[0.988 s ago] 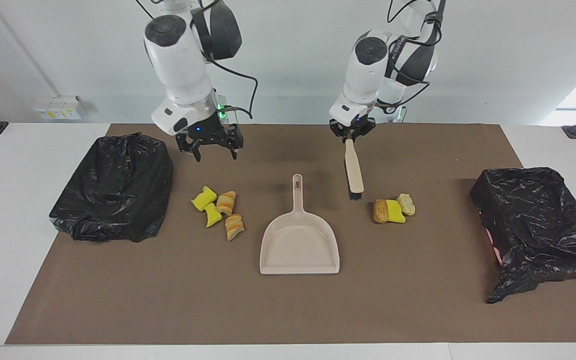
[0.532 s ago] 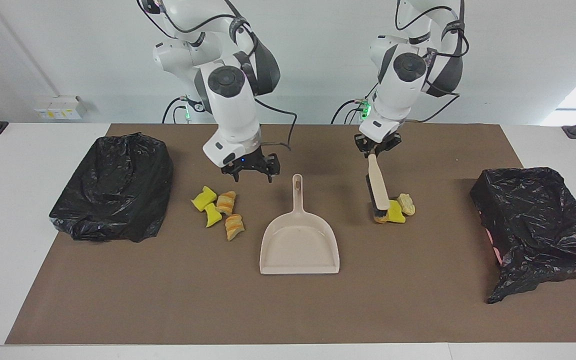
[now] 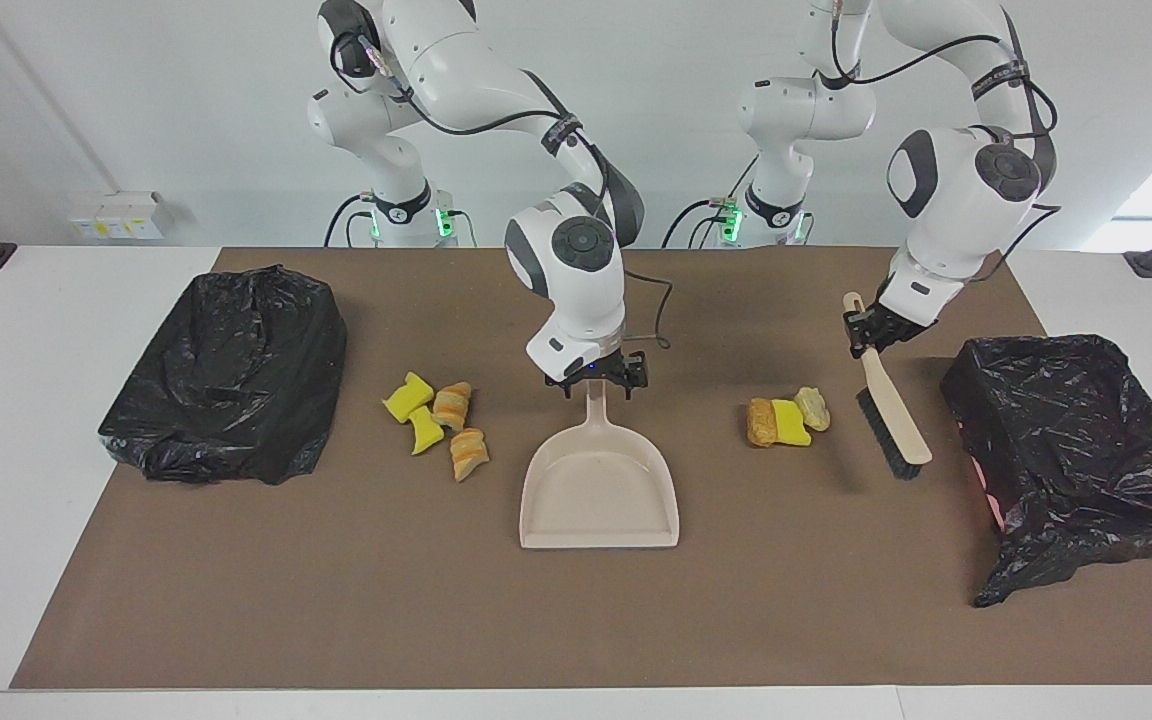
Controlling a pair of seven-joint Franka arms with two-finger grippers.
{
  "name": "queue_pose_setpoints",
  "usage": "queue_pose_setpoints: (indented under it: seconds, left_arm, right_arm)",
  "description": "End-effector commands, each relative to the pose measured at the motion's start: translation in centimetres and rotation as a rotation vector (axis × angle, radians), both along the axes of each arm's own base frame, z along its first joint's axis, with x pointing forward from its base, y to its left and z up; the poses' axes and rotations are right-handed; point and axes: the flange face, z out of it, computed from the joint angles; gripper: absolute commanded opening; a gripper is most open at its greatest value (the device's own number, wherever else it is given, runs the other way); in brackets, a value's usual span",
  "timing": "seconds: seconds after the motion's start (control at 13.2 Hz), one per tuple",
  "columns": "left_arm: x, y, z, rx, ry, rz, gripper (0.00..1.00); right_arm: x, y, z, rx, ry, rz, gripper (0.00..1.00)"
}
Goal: Sweep and dump trash in bin
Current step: 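Set the brush behind the sponge pile while the right gripper lifts the dustpan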
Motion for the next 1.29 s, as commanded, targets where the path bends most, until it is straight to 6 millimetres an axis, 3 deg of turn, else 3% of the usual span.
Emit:
queue_pose_setpoints:
  seconds: [0.0, 0.15, 0.23, 0.3, 0.46, 0.76, 0.91, 1.22]
  left_arm:
    - [-0.2, -0.6, -1.7, 0.007, -0.013, -0.020, 0.00]
    - [-0.2, -0.8, -1.9, 0.007, -0.010, -0.023, 0.00]
    - [-0.2, -0.8, -1.9, 0.007, -0.010, -0.023, 0.00]
    - [-0.2, -0.8, -1.9, 0.007, -0.010, -0.025, 0.00]
    - [-0.3, -0.8, -1.9, 0.007, -0.008, -0.027, 0.00]
    - [-0.5, -1.2, -2.2, 0.008, 0.004, -0.031, 0.00]
    - [-0.5, -1.4, -2.2, 0.008, 0.001, -0.036, 0.00]
    - [-0.5, -1.3, -2.2, 0.008, -0.001, -0.037, 0.00]
  right_arm:
    - [-0.3, -0.6, -0.1, 0.002, 0.012, 0.022, 0.89]
    - [-0.4, -0.6, 0.0, 0.007, 0.017, 0.021, 0.44]
    - [-0.5, -0.6, 0.0, 0.012, 0.027, 0.014, 0.12]
    - [-0.7, -0.6, -0.1, 0.005, 0.043, 0.010, 0.00]
    - [-0.2, -1.4, 0.0, 0.001, 0.051, 0.017, 0.00]
    - [1.0, -2.8, 0.8, 0.032, -0.011, 0.358, 0.00]
    - [2.1, -6.2, 3.8, 0.033, -0.051, 0.510, 0.00]
    - [1.4, -12.3, 8.9, 0.054, -0.020, 0.886, 0.00]
